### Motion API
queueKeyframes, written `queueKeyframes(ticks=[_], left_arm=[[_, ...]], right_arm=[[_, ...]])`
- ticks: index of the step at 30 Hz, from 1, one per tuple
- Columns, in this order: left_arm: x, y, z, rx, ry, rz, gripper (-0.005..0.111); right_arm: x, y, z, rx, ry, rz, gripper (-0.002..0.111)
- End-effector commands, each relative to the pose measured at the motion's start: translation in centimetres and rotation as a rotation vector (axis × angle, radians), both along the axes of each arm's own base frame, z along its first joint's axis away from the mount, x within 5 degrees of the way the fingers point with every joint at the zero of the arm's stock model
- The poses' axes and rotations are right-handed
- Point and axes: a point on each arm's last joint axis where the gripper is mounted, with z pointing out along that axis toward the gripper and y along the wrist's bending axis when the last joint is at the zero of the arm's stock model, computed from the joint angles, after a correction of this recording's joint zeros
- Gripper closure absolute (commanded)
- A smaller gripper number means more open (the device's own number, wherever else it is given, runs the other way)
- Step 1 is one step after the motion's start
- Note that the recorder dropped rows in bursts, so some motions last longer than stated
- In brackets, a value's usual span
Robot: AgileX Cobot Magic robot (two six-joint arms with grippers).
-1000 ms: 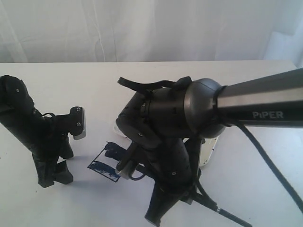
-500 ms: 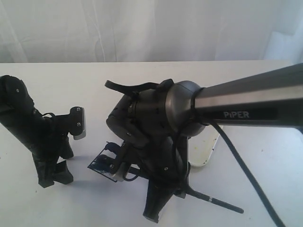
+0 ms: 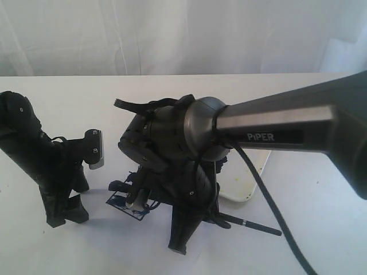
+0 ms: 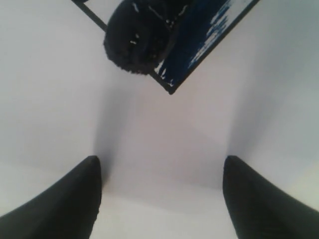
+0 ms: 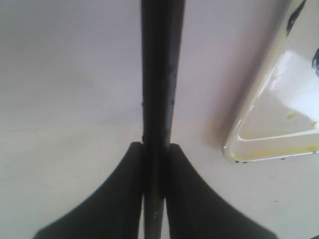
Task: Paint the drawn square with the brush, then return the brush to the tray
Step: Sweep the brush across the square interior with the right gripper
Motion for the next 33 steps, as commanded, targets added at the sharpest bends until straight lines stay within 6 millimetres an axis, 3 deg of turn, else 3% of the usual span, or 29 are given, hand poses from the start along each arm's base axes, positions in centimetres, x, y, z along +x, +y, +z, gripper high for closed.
queueKeyframes(ticks=[1, 8, 13, 33], left_arm=[[-0.5, 0.0, -0.6, 0.016, 0.047, -0.017, 0.035], [-0.5, 0.0, -0.6, 0.016, 0.047, -0.017, 0.035], [-0.5, 0.0, -0.6, 0.016, 0.047, -0.017, 0.035], [-0.5, 0.1, -0.6, 0.033, 0.041, -0.033, 0.035]], right_arm=[[0.0, -0.2, -0.2, -0.010, 0.012, 0.006, 0.108], [-0.2, -0.3, -0.7, -0.020, 0.028, 0.004, 0.108], [-0.2, -0.2, -2.1, -0.050, 0.064, 0.021, 0.108], [0.6, -0.4, -1.9, -0.074, -0.009, 0.000, 0.108]])
